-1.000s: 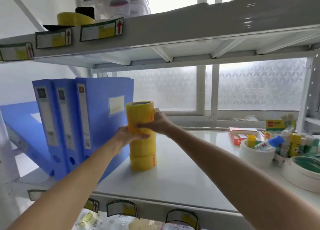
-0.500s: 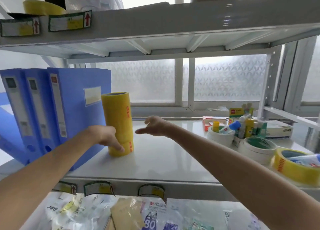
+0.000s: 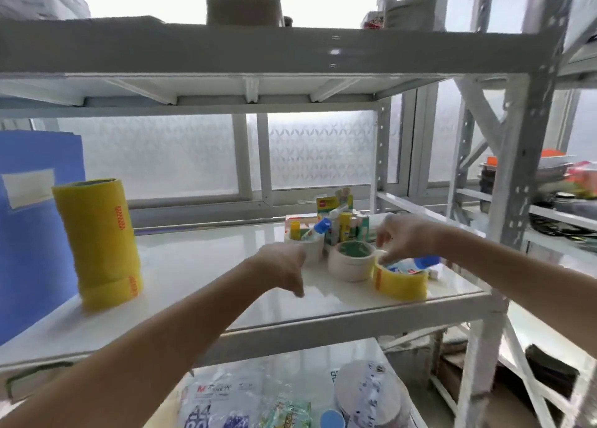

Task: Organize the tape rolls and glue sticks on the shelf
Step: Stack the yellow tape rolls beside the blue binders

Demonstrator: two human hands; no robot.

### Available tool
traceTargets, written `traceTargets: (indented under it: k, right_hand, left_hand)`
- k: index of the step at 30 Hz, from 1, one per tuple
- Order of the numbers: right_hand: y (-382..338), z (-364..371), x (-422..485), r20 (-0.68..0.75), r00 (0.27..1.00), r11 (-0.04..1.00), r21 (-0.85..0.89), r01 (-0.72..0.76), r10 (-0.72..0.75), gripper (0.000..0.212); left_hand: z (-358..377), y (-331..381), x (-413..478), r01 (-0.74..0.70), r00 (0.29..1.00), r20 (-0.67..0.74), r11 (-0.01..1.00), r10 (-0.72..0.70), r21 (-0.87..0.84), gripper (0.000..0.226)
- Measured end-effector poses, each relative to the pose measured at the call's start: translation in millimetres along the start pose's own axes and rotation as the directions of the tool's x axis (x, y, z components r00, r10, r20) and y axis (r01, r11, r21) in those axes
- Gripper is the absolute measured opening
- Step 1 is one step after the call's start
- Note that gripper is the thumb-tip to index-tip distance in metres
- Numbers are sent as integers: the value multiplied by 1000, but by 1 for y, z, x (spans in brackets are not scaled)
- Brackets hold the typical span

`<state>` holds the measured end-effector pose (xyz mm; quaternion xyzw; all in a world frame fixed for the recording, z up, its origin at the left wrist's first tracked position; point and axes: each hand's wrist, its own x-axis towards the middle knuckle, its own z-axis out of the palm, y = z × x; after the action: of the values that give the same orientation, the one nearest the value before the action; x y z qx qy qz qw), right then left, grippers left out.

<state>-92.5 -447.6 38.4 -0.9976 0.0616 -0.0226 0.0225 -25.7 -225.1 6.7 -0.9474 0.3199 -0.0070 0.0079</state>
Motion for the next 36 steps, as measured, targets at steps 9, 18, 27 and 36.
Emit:
traceTargets:
  k: [9,18,27,36]
  right_hand:
    - [64,23,-19,-53,997,962,270,-46,63,24]
    - [78,-4,-24,-273,962,955,285,83,-2,15]
    - [78,4,-12,-361,929,964,266,23,78,14]
    - [54,60,6,-190,965,956,264,-126,180,25]
  left_hand:
    - [32,111,39,-284,935,-227,959,273,-15,39]
    - [40,116,60,-333,943,-44,938,330,-96,54]
    - [32,62,46,-375,898,116,877,424,-302,46]
    - [35,5,31,-270,929,138,882,345,-387,57]
